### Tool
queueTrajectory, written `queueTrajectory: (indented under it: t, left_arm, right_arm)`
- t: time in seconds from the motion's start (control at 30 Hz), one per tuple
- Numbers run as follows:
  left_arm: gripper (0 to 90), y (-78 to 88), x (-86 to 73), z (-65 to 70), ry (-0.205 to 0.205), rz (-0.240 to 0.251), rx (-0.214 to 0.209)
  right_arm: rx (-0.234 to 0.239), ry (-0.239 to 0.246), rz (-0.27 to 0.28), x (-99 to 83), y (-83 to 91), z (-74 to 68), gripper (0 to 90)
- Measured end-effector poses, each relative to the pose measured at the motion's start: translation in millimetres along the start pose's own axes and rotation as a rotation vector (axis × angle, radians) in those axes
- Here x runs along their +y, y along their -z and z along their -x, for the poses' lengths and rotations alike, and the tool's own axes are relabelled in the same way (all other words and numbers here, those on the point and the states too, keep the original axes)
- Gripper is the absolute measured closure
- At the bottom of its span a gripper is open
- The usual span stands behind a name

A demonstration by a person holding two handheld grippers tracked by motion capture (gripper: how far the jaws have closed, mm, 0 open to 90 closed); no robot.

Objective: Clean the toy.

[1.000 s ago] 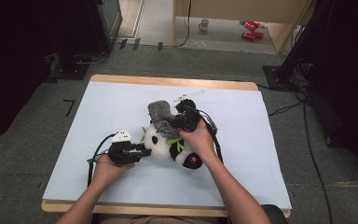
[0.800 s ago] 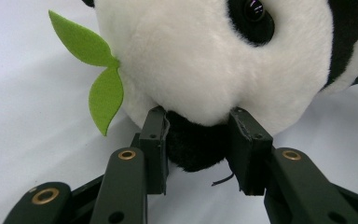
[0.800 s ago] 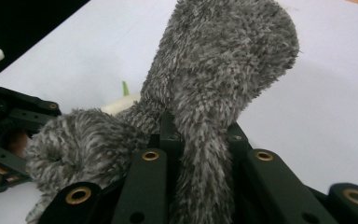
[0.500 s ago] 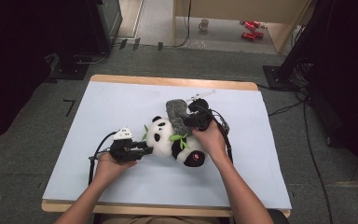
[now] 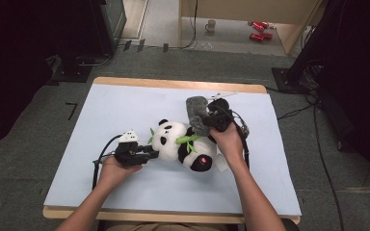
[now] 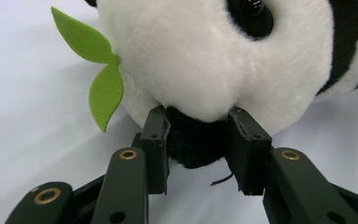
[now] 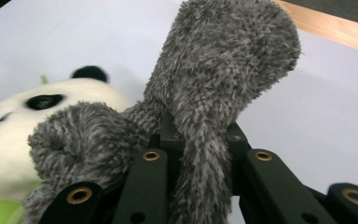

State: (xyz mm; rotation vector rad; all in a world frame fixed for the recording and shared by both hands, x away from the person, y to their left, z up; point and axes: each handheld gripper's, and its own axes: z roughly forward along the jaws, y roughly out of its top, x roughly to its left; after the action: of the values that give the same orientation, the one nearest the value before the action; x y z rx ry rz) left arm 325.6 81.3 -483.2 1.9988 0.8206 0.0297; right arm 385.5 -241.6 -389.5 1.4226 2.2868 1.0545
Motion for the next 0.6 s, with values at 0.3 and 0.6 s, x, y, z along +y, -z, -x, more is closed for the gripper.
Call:
queueTrajectory:
  t: [0.3, 0.6]
  left_arm:
    - [65.3, 0.7, 4.1, -2.1, 0.042, 0.009, -0.02]
    - [66.9, 0.0, 20.1, 3.3, 0.049, 0.039, -0.017]
  right_arm:
    - [0.07, -0.094, 0.124, 5.0, 35.5, 15.4, 77.9]
    - [0.214, -0.013, 0.183, 14.0, 53.2, -34.6, 77.9]
